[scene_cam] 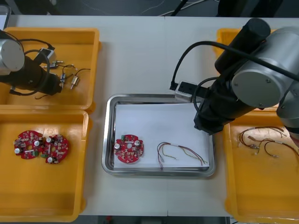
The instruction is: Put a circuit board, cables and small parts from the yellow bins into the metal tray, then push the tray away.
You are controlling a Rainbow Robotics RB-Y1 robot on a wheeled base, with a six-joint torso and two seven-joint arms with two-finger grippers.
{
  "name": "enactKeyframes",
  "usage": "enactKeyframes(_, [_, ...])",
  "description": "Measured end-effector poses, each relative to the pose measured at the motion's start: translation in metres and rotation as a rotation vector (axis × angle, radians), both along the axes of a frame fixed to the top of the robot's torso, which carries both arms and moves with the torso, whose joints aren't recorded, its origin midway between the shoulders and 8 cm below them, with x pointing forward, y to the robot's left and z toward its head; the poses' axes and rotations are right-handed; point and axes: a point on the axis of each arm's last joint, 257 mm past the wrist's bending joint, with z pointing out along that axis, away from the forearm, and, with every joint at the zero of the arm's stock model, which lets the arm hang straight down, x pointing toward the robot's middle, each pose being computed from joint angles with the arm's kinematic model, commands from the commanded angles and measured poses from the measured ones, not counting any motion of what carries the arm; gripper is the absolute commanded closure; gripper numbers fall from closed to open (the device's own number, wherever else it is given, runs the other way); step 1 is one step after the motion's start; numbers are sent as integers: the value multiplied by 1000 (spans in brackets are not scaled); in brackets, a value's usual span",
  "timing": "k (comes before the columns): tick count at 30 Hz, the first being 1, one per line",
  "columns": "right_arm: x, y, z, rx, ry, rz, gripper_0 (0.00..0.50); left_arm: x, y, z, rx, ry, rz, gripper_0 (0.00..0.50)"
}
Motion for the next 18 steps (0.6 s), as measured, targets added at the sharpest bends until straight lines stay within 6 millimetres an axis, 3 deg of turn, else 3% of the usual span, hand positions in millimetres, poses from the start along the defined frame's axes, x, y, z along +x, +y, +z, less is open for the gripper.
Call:
enactKeyframes(6, [7, -5, 26, 131, -13, -215, 0, -2, 1, -7, 0, 16, 3, 0])
enactKeyframes(8, [8, -5, 35, 185, -7, -276, 0, -2, 1, -7, 0, 16, 4, 39])
enactKeyframes(10, [9, -5, 44, 230, -2, -310, 0, -2, 1, -8, 1, 18, 3, 176])
enactKeyframes(11, [10, -7, 48, 250, -2, -331, 0, -2, 1, -9, 2, 19, 2, 211])
enactKeyframes(13, [14, -13, 55, 289, -2, -396, 0, -3, 0, -9, 4, 20, 0, 345])
enactKeyframes(14, [16, -16, 58, 312, 2, -447, 0, -3, 0, -10, 5, 21, -1, 377])
enactKeyframes(16, [19, -23, 62, 353, 11, -548, 0, -3, 0, -10, 5, 22, -2, 494])
enactKeyframes(18, [21, -31, 64, 373, 15, -628, 0, -3, -1, -10, 4, 22, -3, 500])
